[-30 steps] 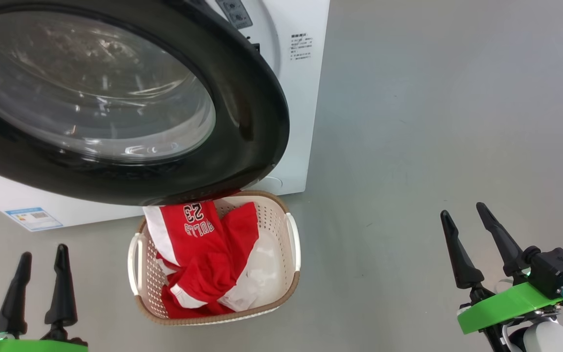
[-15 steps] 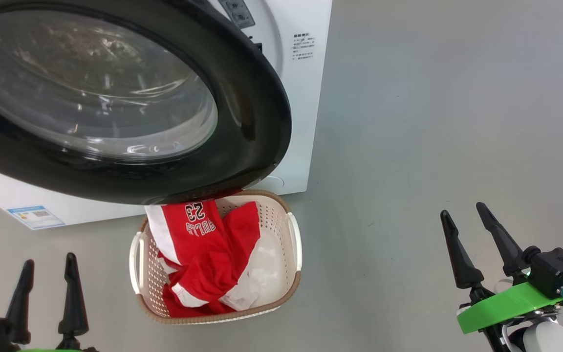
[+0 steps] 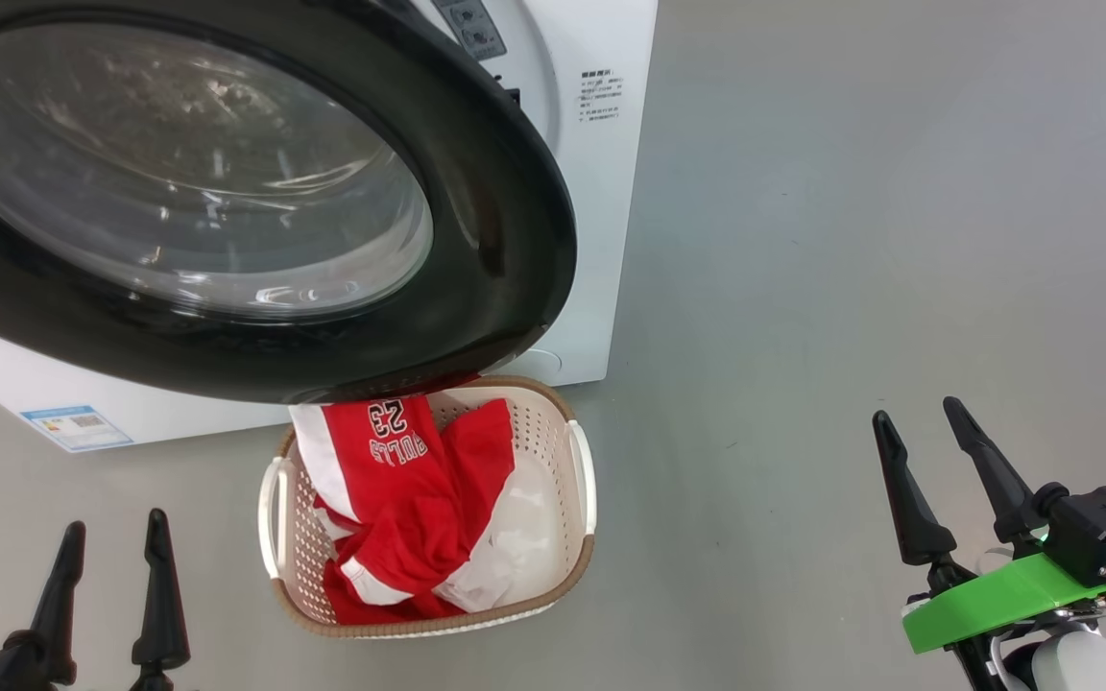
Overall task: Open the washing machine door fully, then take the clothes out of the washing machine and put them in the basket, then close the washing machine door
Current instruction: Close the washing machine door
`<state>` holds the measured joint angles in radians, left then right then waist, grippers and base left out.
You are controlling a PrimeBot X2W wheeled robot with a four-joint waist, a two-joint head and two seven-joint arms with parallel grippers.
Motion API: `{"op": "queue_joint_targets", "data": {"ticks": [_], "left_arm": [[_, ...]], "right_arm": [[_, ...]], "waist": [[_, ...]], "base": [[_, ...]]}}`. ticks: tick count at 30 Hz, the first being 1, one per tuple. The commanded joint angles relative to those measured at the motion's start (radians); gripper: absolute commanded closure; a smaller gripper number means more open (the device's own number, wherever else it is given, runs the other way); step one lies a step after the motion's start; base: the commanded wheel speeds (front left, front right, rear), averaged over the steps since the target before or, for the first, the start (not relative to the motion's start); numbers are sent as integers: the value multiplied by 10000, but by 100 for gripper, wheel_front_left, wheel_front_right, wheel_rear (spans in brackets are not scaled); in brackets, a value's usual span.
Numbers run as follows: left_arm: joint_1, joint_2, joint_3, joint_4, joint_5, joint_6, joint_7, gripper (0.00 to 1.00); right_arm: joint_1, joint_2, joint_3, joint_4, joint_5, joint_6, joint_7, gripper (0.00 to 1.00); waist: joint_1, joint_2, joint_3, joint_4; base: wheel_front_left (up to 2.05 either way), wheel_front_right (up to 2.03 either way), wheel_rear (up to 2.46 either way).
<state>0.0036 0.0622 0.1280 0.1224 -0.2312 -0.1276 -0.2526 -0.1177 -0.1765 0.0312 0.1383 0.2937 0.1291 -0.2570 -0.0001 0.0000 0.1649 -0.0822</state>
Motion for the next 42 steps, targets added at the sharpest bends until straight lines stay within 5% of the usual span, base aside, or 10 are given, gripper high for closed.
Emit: {"op": "queue_joint_targets", "data": {"ticks": [1, 24, 27, 28, 29, 42], "left_arm": [[-42, 137, 298, -214, 51, -31, -91, 0], [-127, 248, 83, -647, 105, -31, -91, 0], [-135, 230, 10, -668, 97, -31, -91, 0], [-135, 230, 10, -668, 97, -31, -91, 0], [-131, 219, -14, -675, 93, -31, -91, 0], [-140, -13, -576, -663, 72, -31, -91, 0]], "right_arm": [[129, -46, 206, -239, -18, 16, -48, 0], [-150, -23, 359, -310, 34, 16, -48, 0], [-307, -40, 513, -330, 118, 16, -48, 74], [-307, -40, 513, -330, 118, 16, -48, 74], [-367, -50, 567, -328, 154, 16, -48, 95], [-1491, 9, 1855, 90, 513, 16, -48, 100]], "waist": [[1, 0, 4, 2], [1, 0, 9, 226], [1, 0, -28, 365], [1, 0, -28, 365], [1, 0, -44, 427], [1, 0, -189, 1705]], "base": [[0, 0, 0], [0, 0, 0], [0, 0, 0], [0, 0, 0], [0, 0, 0], [0, 0, 0]]}}
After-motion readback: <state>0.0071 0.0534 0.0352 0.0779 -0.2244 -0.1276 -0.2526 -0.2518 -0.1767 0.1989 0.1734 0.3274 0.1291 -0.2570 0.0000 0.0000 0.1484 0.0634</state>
